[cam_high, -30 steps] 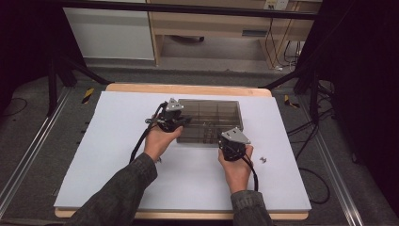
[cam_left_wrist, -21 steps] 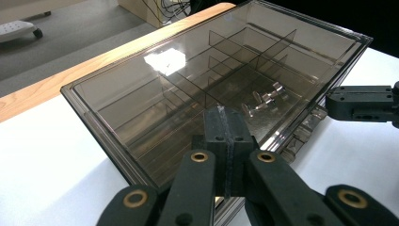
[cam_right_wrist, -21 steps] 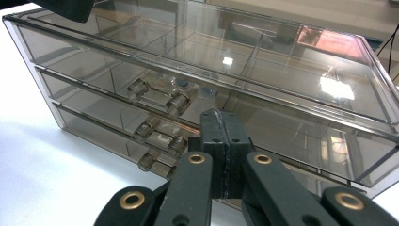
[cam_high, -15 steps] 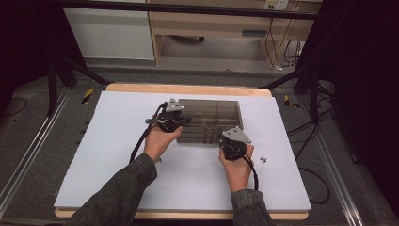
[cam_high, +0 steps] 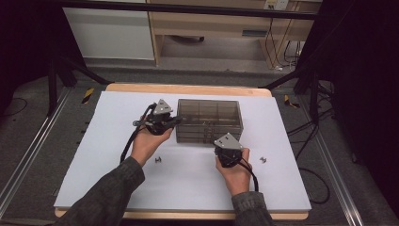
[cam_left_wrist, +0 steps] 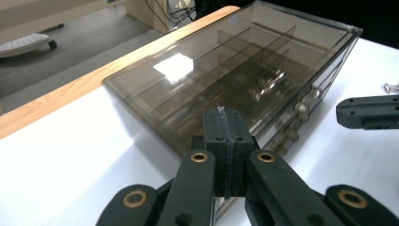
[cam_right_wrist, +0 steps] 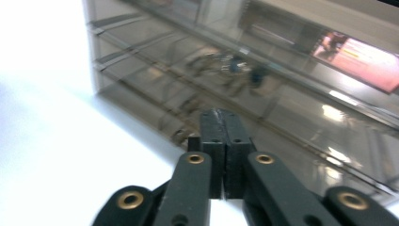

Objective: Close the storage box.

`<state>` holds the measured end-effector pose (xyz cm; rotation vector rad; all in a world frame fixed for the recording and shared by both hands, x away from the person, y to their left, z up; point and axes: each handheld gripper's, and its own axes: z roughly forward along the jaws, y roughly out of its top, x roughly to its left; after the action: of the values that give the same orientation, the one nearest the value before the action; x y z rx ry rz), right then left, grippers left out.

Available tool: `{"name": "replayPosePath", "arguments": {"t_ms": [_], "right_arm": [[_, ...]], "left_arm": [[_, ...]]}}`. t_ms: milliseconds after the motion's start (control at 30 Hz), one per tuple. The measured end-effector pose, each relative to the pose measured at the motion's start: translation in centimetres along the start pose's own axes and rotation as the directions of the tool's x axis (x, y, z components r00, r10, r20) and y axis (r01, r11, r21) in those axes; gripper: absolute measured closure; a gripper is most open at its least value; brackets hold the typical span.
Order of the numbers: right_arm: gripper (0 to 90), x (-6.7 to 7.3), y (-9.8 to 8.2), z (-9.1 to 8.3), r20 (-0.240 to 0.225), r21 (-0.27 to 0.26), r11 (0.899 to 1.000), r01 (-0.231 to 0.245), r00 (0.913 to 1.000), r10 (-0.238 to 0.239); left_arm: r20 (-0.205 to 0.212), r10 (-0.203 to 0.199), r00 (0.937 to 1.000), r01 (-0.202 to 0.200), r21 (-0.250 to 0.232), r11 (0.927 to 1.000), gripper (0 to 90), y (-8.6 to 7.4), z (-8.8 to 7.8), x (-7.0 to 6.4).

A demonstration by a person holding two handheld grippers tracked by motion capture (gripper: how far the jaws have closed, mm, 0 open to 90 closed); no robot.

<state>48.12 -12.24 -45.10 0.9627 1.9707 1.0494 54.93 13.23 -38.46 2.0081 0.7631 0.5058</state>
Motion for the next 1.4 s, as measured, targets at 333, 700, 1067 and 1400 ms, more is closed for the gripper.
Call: {"name": "replayPosePath", "arguments": {"t_ms": [333,700,1067,1400], "right_arm": [[70.0,2.0,-0.2,0.4,-0.028,0.083,0.986,0.142,0.9898,-0.140],[38.7,1.5,-0.6,-0.1,-0.072,0.150,0.957,0.249,0.9679,-0.241],[29.4,2.1,-0.2,-0.3,-0.069,0.197,0.898,0.392,0.9197,-0.387],[52.2,2.5,-0.1,-0.1,0.053,0.222,0.808,0.546,0.8207,-0.569]], "left_arm": [[-0.072,-0.004,0.9974,0.003,-0.011,0.9999,66.5,-3.9,-4.3,1.3],[-0.206,-0.010,0.9786,0.011,0.001,0.9999,28.3,-9.6,-7.0,2.1],[-0.246,-0.037,0.9686,0.038,0.000,0.9993,11.5,-12.4,-9.0,3.8],[-0.272,-0.091,0.9580,0.091,-0.010,0.9958,8.5,-14.9,-10.6,5.0]]}}
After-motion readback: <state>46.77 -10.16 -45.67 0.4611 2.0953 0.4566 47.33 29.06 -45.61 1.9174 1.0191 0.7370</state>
